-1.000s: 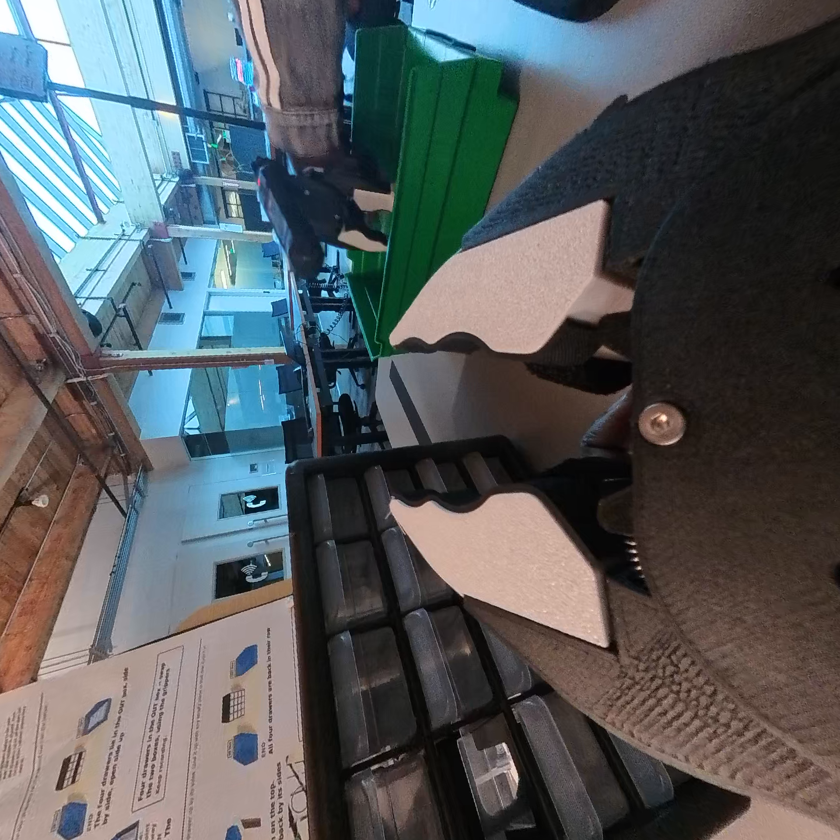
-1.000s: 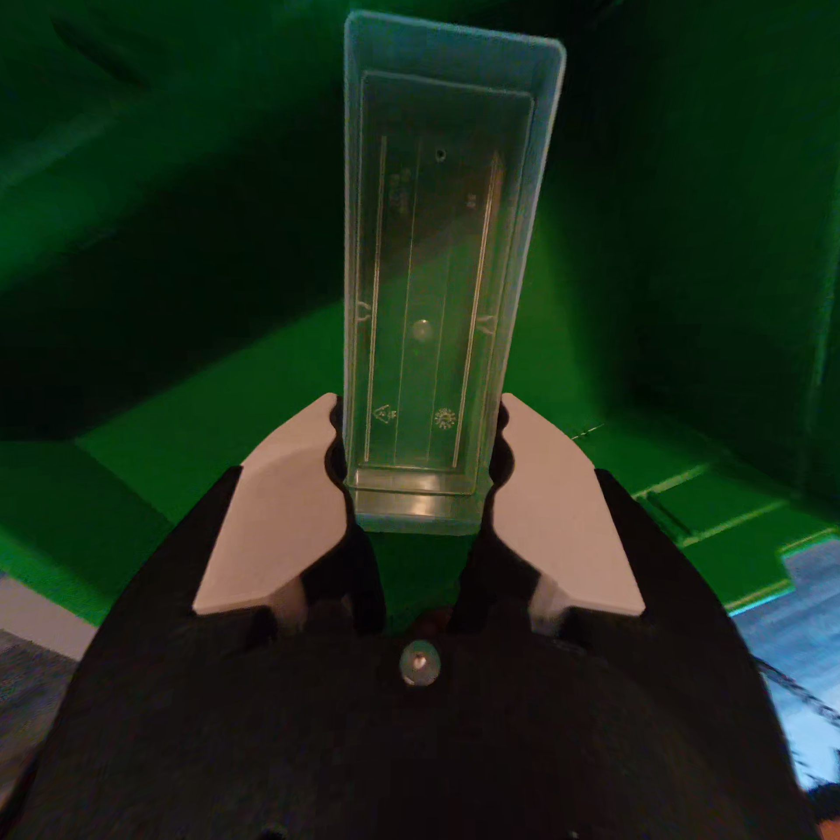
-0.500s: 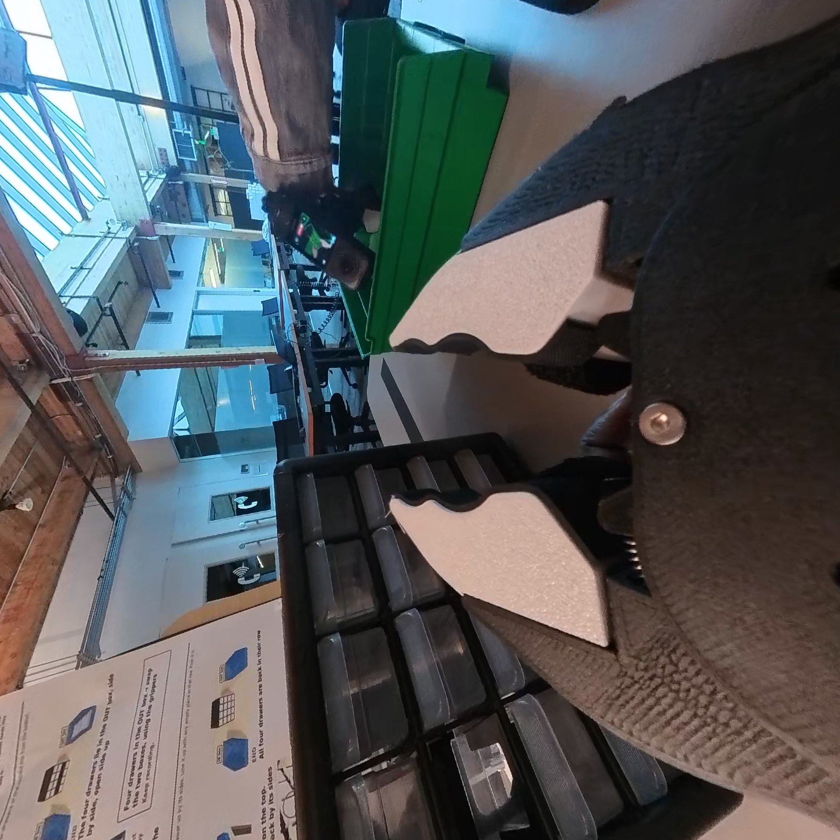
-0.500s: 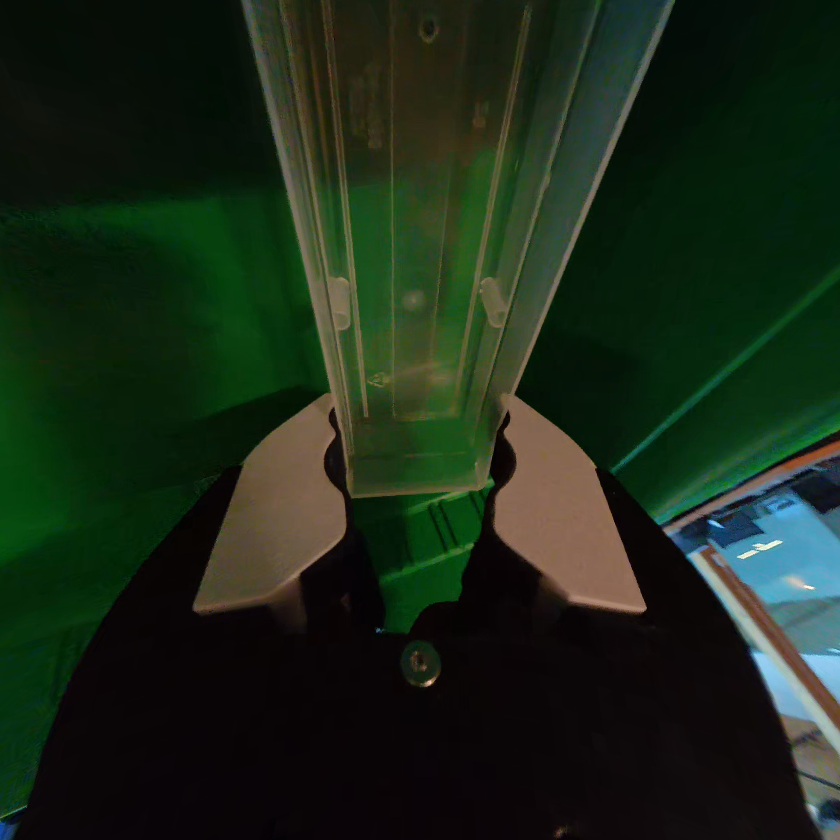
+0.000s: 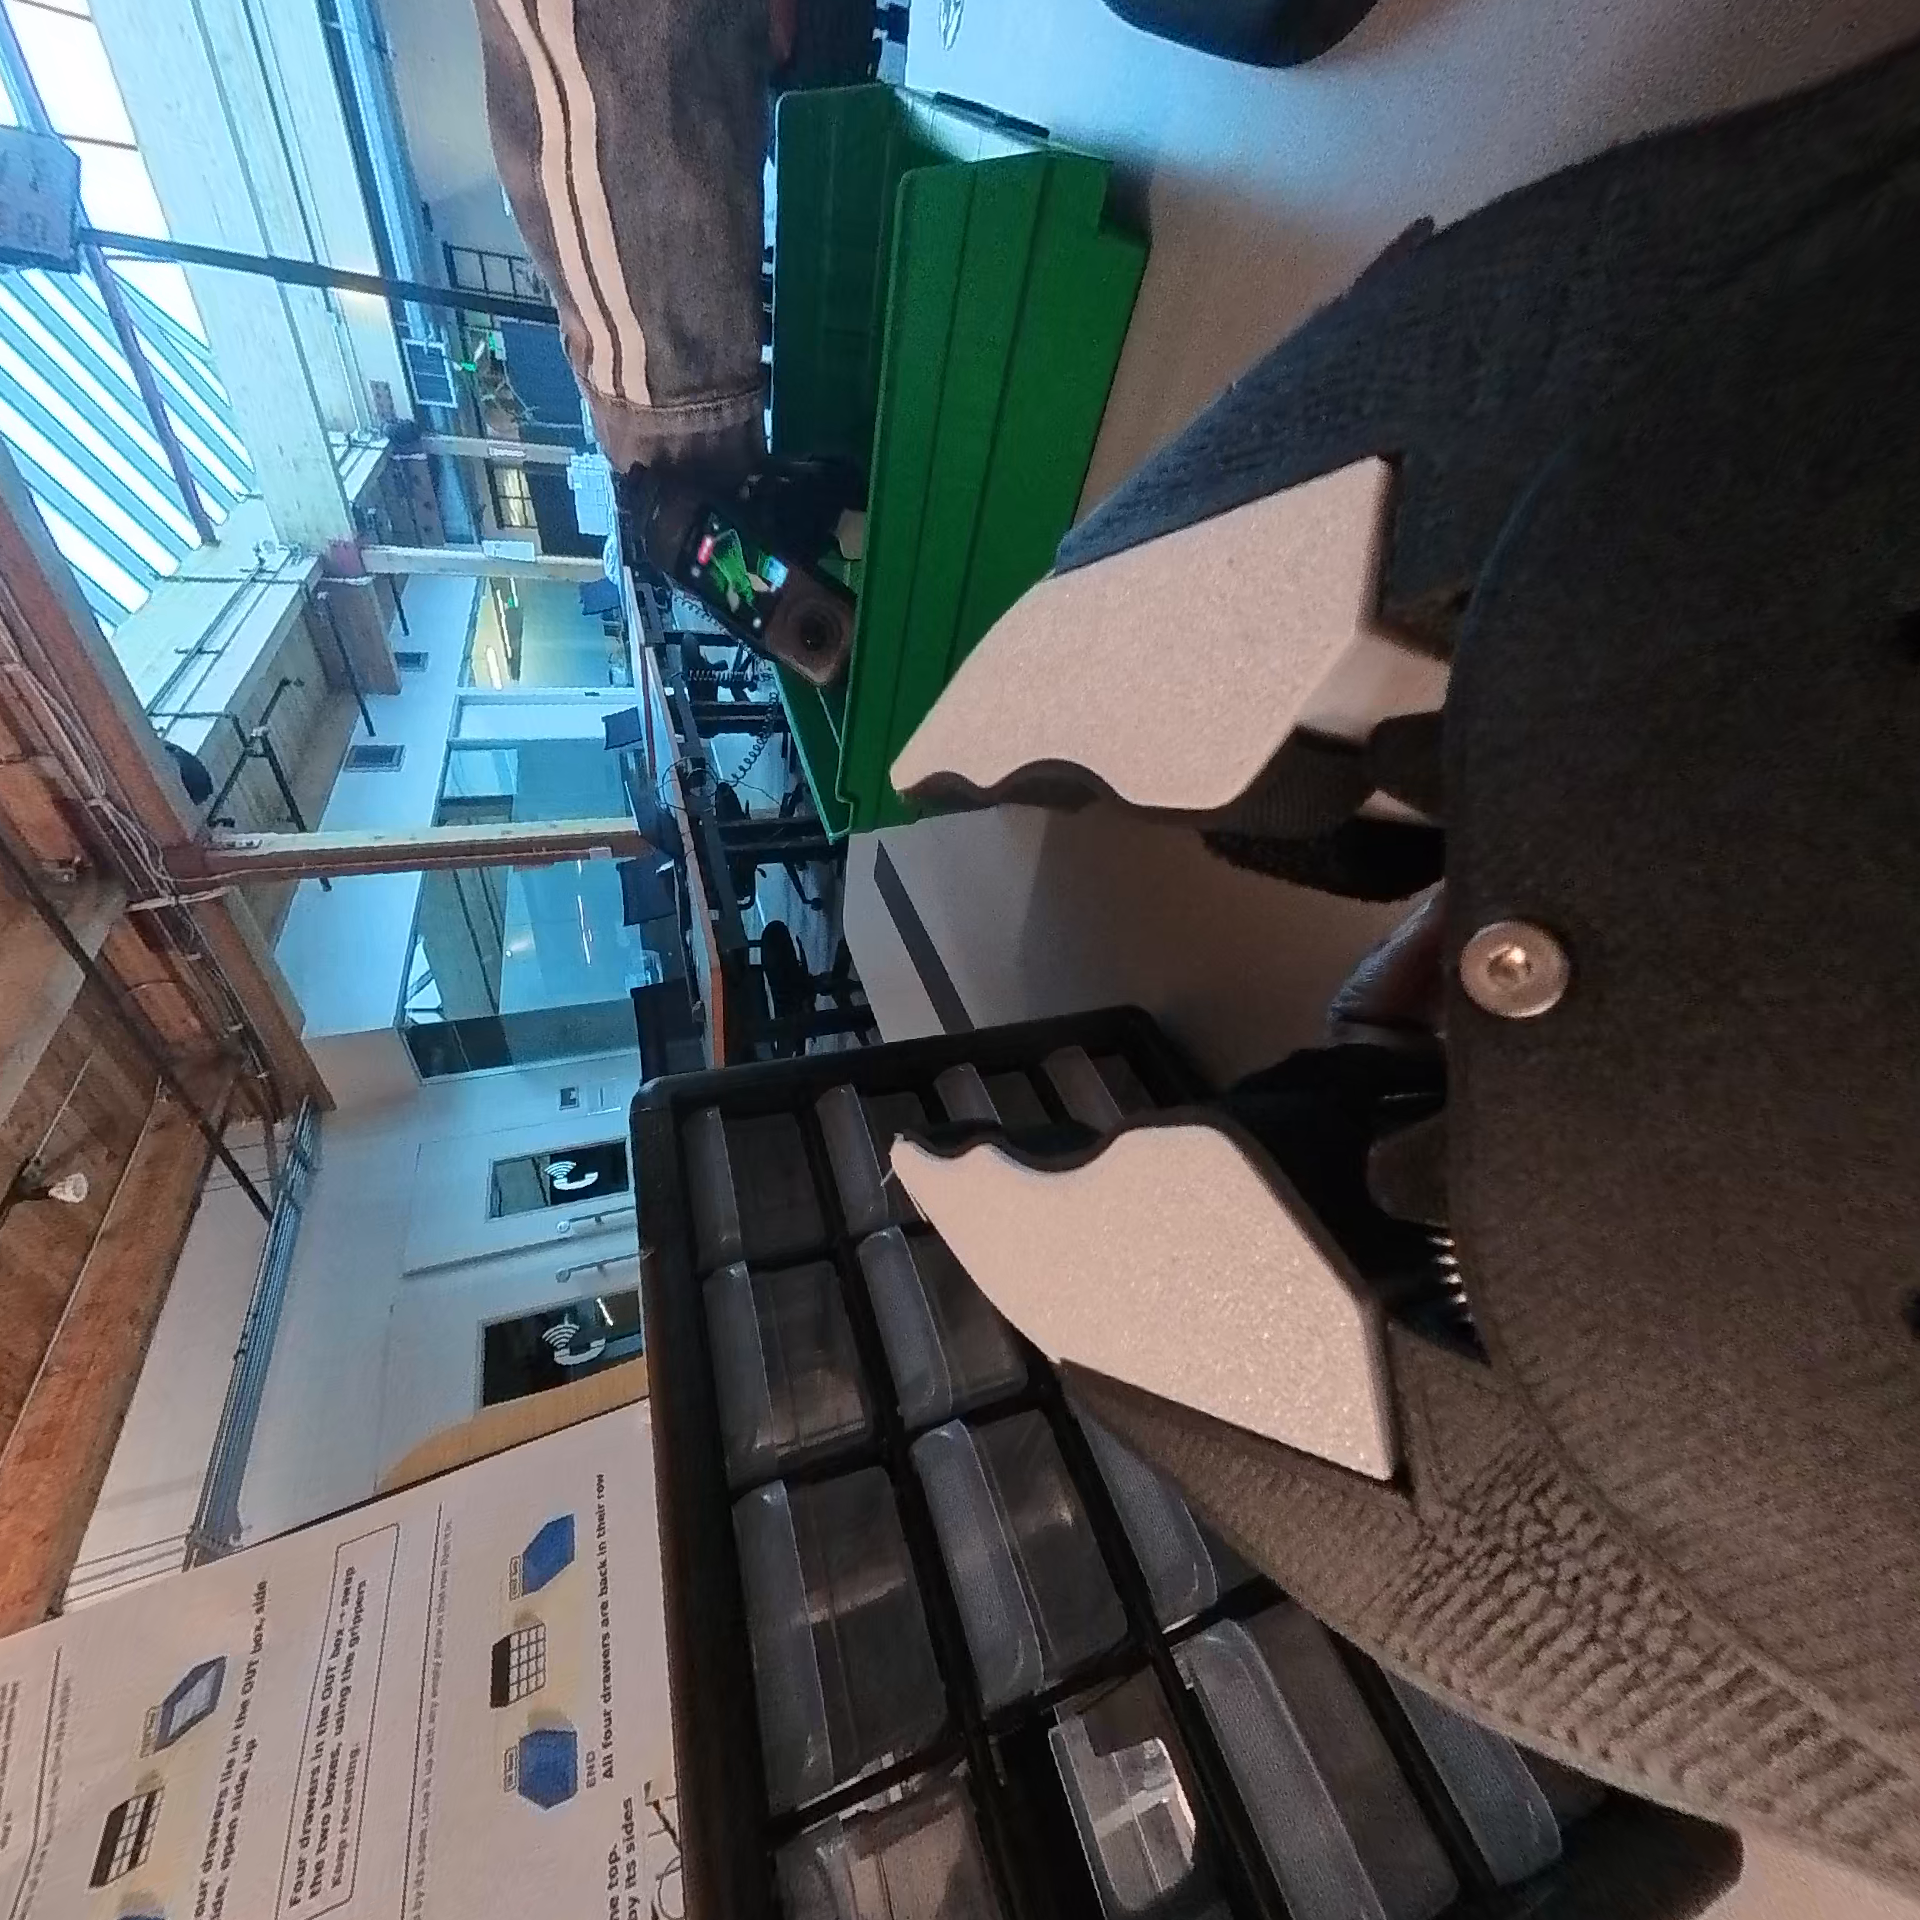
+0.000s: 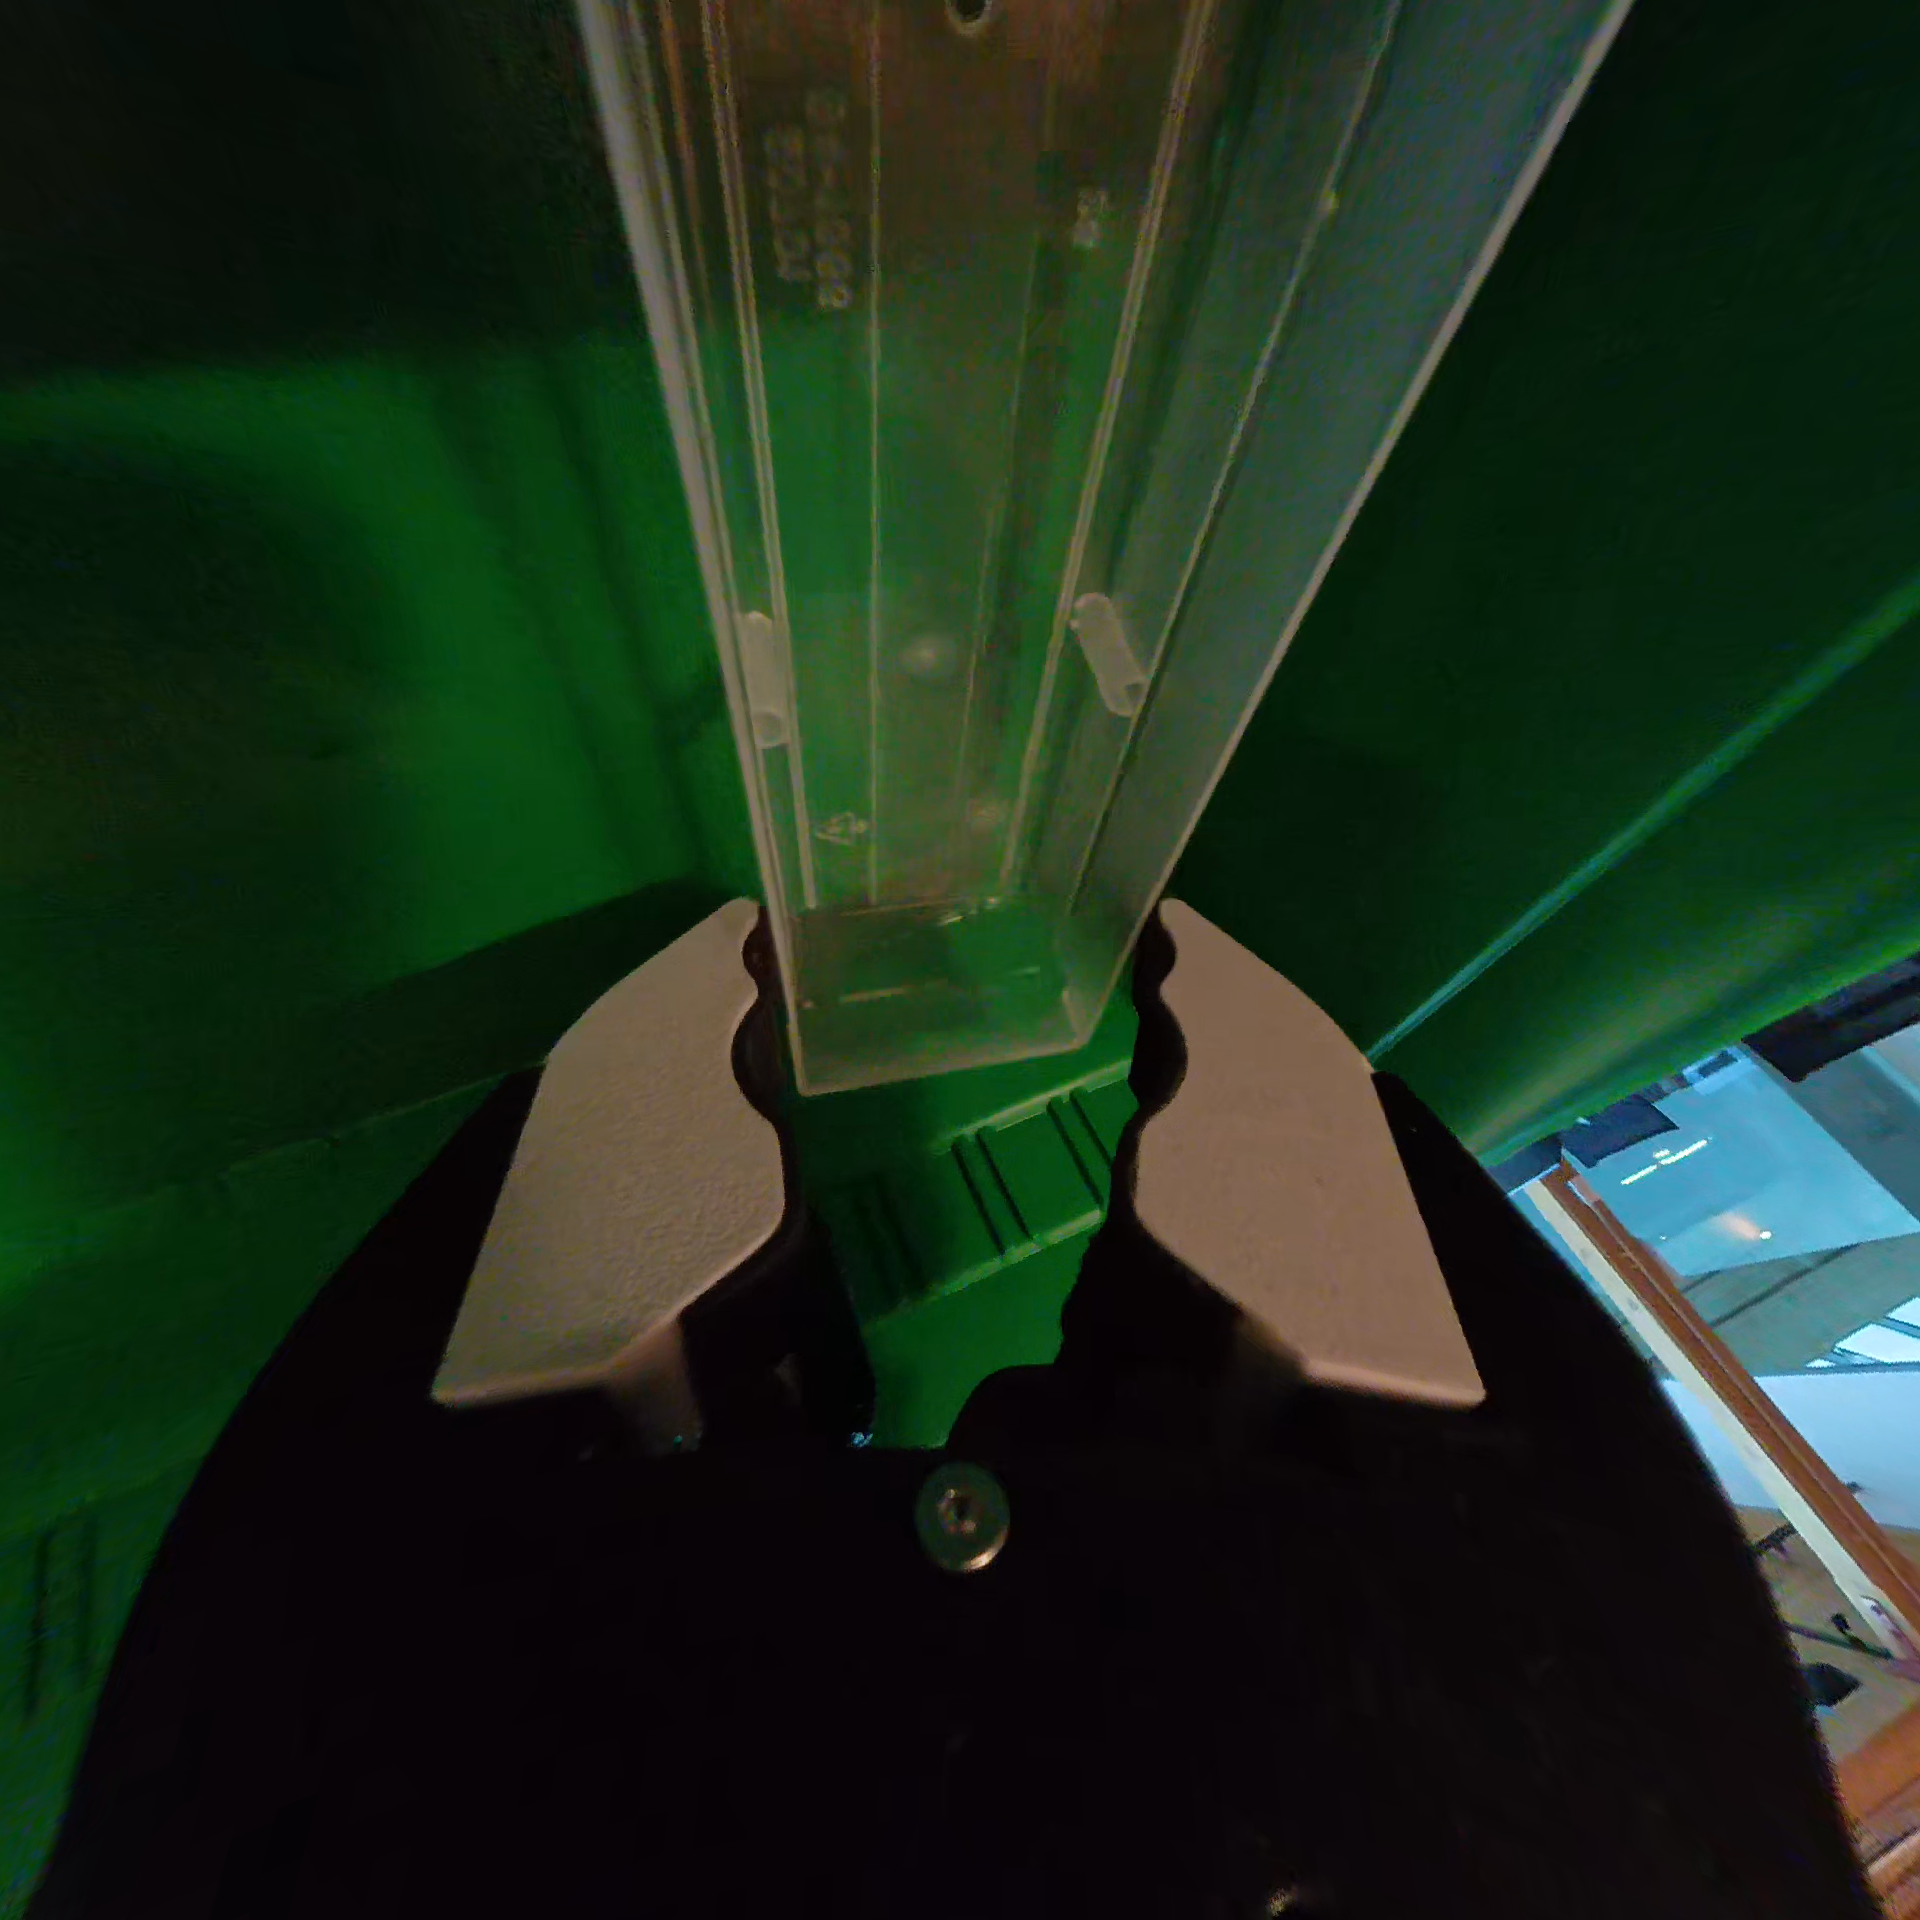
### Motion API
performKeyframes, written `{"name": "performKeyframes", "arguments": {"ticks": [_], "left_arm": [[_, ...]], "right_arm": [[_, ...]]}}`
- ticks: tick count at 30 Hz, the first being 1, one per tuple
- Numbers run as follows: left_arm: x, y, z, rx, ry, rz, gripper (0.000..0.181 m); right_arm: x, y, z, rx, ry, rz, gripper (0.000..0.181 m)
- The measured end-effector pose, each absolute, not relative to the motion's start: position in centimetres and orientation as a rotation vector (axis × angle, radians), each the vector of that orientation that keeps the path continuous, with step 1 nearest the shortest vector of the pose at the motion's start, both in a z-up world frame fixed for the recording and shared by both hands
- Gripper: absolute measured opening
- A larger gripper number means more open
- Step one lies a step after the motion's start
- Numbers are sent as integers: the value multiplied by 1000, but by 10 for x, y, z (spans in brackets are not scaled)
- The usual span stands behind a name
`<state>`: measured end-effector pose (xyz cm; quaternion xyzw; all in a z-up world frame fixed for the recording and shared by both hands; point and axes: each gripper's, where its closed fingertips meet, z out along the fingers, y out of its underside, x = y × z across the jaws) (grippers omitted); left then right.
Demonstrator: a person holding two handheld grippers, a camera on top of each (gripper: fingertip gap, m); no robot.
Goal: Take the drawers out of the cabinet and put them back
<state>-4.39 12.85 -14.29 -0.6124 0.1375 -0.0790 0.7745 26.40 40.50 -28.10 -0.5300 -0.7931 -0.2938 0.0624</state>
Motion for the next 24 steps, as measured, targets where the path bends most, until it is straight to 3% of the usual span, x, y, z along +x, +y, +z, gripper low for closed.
{"name": "performKeyframes", "arguments": {"ticks": [8, 13, 19, 24], "left_arm": [[-44, 129, -143, -1329, 303, -159, 58], [-46, 130, -145, -1338, 296, -153, 58], [-53, 133, -149, -1361, 261, -147, 58], [-57, 135, -154, -1382, 258, -122, 58]], "right_arm": [[247, 401, -254, -1586, -2205, -729, 74], [191, 380, -170, -1603, -1611, -320, 70], [120, 260, -78, -1501, -987, 567, 59], [77, 160, -69, -1217, -816, 1169, 61]]}}
